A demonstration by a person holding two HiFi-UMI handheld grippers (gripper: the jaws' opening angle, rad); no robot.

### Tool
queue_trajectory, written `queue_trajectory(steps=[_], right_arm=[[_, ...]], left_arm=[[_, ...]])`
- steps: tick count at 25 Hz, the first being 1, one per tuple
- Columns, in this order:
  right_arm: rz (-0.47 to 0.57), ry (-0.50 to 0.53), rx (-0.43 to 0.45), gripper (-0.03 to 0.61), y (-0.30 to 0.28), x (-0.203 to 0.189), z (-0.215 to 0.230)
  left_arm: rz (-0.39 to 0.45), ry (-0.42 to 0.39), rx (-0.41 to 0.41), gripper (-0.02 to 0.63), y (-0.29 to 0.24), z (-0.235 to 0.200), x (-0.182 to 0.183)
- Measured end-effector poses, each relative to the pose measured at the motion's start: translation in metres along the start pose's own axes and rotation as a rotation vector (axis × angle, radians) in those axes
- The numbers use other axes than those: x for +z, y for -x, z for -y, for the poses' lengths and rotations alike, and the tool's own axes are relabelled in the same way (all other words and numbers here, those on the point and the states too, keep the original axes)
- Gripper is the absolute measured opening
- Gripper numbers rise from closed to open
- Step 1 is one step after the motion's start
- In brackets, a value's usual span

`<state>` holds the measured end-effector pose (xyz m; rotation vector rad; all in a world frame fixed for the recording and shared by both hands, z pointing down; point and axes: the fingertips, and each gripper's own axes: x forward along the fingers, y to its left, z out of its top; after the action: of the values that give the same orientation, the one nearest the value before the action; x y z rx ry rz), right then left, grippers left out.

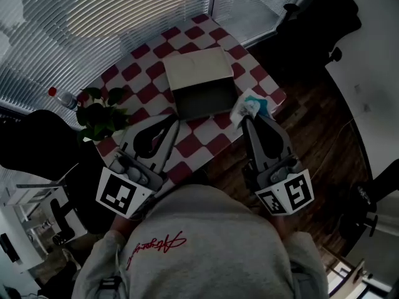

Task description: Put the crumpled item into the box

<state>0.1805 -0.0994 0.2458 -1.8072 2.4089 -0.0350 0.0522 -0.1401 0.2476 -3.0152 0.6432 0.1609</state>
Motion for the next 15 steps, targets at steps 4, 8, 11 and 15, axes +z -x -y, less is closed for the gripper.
queue_trajectory(steps=[4, 8, 11, 15], right_arm=[[-0.008, 0.001, 0.022, 0.044, -0.007, -0.003, 0.001], [-0.025, 0.014, 0.026, 0.044, -0.014, -0.009, 0.007], [-0.027, 0.015, 0.030, 0.044, -0.018, -0.010, 0.011], [-0.038, 0.015, 0.041, 0.044, -0.023, -0.015, 0.014]], left_arm=[[0.002, -0.002, 0.026, 0.018, 0.002, -0.003, 0.001], [-0.001, -0.008, 0.048, 0.018, 0.003, -0.005, 0.002], [-0.003, -0.012, 0.065, 0.018, 0.006, -0.007, 0.002], [-0.006, -0.016, 0.088, 0.018, 0.009, -0.010, 0.001]])
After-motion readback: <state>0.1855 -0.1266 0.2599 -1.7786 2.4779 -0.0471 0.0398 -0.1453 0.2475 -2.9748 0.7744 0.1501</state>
